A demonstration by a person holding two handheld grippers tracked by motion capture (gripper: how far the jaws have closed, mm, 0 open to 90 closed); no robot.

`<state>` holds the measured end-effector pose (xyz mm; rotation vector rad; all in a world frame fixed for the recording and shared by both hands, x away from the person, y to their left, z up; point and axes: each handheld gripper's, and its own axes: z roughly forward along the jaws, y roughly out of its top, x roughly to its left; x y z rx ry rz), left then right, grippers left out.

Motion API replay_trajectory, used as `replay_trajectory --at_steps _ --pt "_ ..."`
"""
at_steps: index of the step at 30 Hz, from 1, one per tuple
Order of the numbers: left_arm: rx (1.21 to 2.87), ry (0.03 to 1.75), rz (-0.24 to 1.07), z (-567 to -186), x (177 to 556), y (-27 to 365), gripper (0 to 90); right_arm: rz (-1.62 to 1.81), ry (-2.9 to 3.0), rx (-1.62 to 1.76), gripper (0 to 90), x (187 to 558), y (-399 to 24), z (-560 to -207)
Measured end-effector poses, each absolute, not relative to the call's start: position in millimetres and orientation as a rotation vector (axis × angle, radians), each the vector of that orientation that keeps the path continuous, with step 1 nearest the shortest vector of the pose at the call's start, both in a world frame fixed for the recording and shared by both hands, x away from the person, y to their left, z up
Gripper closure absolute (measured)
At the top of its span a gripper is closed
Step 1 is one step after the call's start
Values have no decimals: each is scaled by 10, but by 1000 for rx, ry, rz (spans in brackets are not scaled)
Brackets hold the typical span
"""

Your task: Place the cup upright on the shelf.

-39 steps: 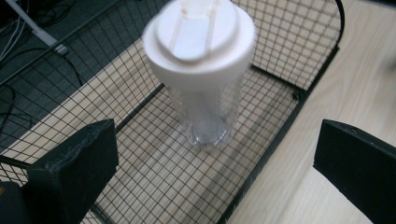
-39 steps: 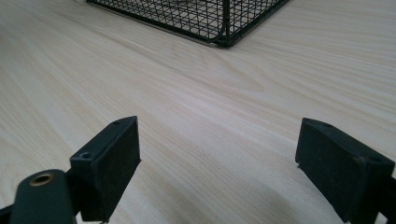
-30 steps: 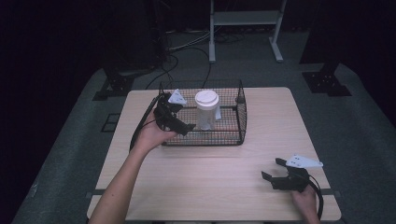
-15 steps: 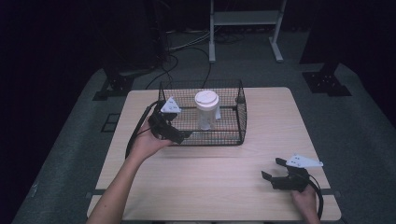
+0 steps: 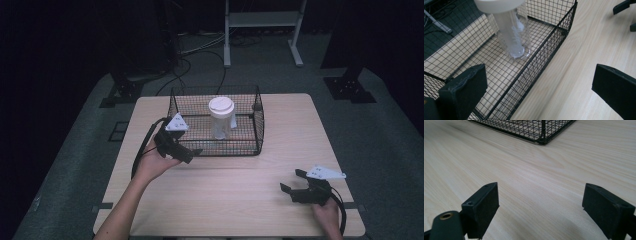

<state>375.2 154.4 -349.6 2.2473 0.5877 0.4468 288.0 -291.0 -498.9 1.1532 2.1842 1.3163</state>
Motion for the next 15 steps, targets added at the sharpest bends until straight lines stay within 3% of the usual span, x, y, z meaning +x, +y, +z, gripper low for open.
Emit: replay_trajectory --at_steps 15 --pt "2229 588 418 -3652 3649 1558 0 1307 2186 1153 129 2875 -2899 -4989"
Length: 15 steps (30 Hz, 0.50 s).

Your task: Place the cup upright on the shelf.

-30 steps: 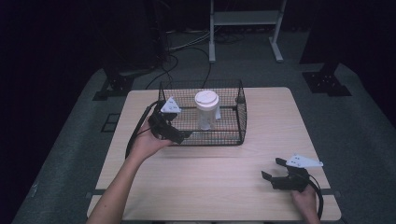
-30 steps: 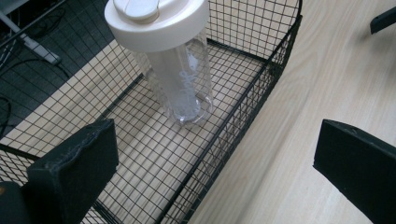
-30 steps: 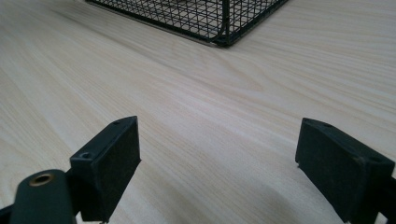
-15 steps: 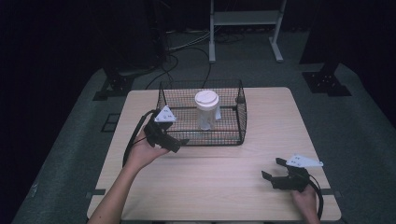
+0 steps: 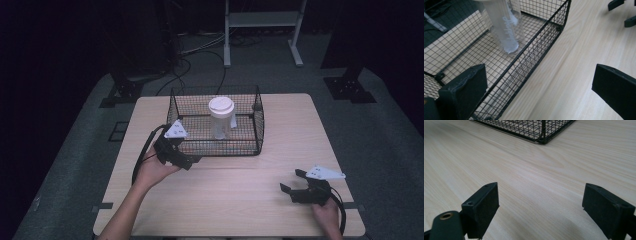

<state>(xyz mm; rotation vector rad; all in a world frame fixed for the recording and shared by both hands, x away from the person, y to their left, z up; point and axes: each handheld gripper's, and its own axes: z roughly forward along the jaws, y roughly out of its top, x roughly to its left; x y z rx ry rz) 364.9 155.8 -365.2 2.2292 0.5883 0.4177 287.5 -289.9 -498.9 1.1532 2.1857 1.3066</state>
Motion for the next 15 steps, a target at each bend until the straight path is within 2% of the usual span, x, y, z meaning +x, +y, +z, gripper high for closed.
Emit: replay_trajectory --at_steps 15 --pt "2224 582 386 -3862 3530 1572 0 1295 2183 1160 129 2877 -2902 -4990"
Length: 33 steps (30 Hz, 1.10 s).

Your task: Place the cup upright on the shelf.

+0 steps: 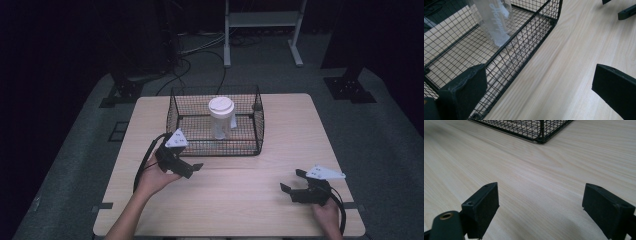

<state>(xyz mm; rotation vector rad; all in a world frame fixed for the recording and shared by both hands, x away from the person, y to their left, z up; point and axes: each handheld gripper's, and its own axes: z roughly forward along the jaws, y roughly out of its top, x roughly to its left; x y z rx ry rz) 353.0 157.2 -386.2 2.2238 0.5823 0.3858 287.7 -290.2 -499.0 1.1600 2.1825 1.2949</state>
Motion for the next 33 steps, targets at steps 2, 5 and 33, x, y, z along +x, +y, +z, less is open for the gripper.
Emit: replay_trajectory --at_steps 2,5,33 --pt "2218 584 374 -3888 3511 1579 0 1293 2183 1160 129 2877 -2901 -4990" --pt "2224 582 375 -3934 3483 1585 0 1294 2182 1161 129 2877 -2902 -4990" --pt "2179 615 311 -4258 3256 1754 0 1283 2184 1153 129 2868 -2891 -4990"
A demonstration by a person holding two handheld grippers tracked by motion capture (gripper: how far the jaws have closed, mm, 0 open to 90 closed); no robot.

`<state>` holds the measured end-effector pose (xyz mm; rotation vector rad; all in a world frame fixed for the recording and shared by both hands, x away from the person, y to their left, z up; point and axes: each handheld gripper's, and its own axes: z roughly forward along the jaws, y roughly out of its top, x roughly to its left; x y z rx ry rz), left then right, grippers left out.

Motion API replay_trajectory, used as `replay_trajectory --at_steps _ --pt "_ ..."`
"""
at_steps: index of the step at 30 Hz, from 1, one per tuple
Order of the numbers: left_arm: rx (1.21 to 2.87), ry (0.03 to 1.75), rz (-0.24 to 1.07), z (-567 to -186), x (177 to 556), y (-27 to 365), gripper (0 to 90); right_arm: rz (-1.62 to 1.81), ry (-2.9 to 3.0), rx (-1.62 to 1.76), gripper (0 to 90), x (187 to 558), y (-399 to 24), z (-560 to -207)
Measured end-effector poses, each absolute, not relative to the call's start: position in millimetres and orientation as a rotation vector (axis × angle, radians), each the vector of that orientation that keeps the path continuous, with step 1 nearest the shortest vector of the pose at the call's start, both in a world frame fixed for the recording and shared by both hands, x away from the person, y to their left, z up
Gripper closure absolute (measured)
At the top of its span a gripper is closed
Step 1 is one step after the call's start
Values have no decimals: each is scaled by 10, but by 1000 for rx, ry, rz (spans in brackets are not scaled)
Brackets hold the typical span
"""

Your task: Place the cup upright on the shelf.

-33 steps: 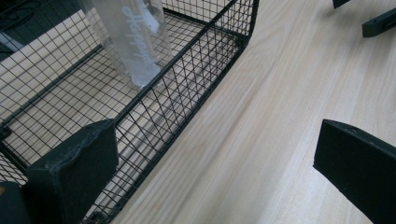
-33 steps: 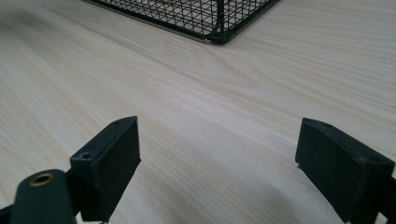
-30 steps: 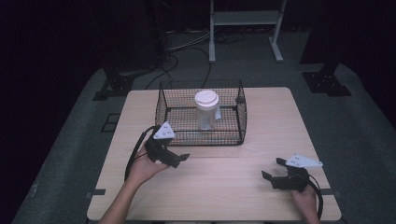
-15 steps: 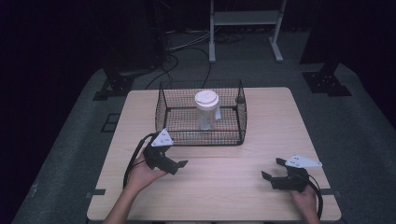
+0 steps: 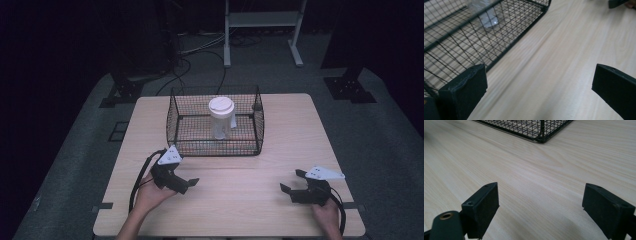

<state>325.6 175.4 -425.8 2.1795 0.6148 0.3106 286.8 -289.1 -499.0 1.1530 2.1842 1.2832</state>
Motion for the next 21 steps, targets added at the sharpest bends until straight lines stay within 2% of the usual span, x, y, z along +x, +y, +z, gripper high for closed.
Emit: replay_trajectory --at_steps 16,21 --pt "2049 692 334 -4490 2976 2012 0 1280 2178 1148 129 2860 -2894 -4988" --pt "2006 757 387 -4605 2864 2185 0 1277 2178 1148 129 2858 -2892 -4989"
